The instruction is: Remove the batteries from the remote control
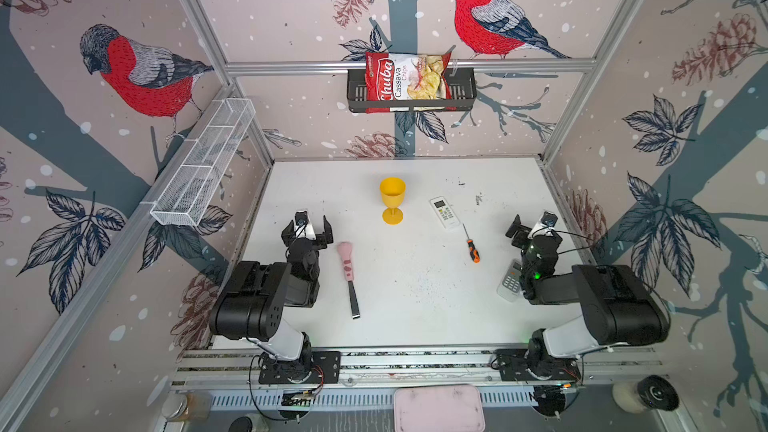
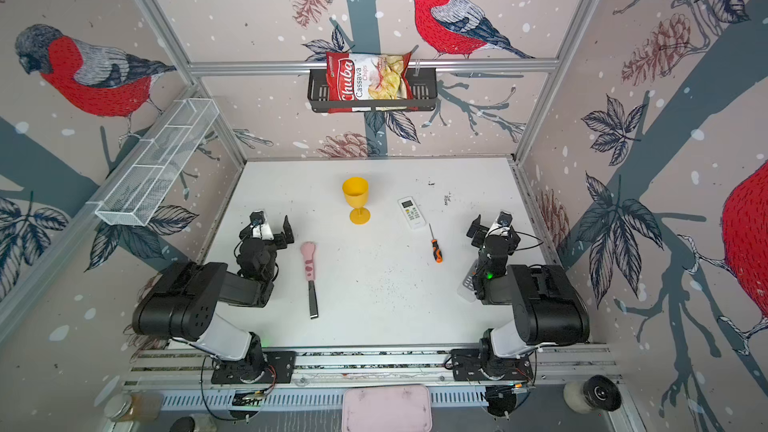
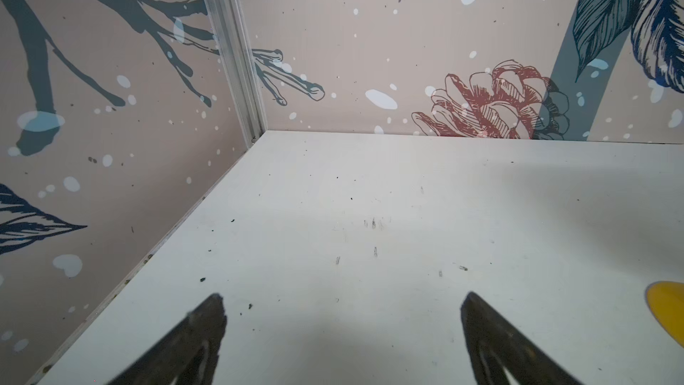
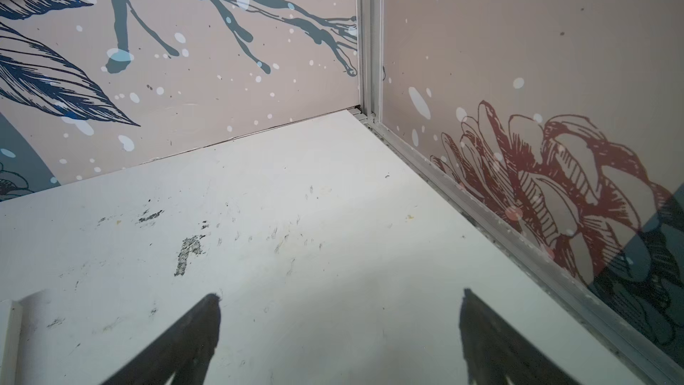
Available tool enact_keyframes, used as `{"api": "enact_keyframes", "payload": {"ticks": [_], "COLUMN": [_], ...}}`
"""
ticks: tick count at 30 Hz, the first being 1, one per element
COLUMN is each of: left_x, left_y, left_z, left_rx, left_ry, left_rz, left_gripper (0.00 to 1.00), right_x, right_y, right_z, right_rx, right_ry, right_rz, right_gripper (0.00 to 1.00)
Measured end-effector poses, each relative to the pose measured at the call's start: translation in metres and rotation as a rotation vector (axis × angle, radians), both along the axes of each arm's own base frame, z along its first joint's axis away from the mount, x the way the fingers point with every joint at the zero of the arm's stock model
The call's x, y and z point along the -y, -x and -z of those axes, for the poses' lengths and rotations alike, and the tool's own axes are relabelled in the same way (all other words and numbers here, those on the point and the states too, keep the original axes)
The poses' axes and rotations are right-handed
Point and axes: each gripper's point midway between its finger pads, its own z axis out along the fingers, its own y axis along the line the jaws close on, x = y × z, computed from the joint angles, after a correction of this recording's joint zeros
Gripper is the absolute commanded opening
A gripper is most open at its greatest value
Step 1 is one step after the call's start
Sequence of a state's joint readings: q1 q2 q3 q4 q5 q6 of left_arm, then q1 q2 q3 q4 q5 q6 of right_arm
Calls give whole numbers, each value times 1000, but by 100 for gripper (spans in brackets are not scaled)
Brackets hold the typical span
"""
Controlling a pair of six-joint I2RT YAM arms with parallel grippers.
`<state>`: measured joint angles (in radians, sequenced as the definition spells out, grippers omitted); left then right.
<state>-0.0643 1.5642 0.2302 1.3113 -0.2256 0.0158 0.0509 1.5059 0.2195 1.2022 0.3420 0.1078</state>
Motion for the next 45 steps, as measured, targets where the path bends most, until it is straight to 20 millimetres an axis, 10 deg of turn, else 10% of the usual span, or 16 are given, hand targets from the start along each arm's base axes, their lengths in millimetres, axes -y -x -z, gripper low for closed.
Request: {"api": "enact_keyframes", "payload": {"ticks": [30,45], "left_x": [1,33], "left_y": [0,-26], "left_z": [2,-86], "left_rx": [-8,11], "left_ry": [10,-6], "left_rz": [13,-37], "left_gripper": [98,98], "right_x": [1,-18], "right_y": [-2,-26], "right_z": [-1,-66], "right_rx": [3,-26], "right_ry": [-9,-63], "right_rz": [-17,-23], "right_gripper": [99,99]}}
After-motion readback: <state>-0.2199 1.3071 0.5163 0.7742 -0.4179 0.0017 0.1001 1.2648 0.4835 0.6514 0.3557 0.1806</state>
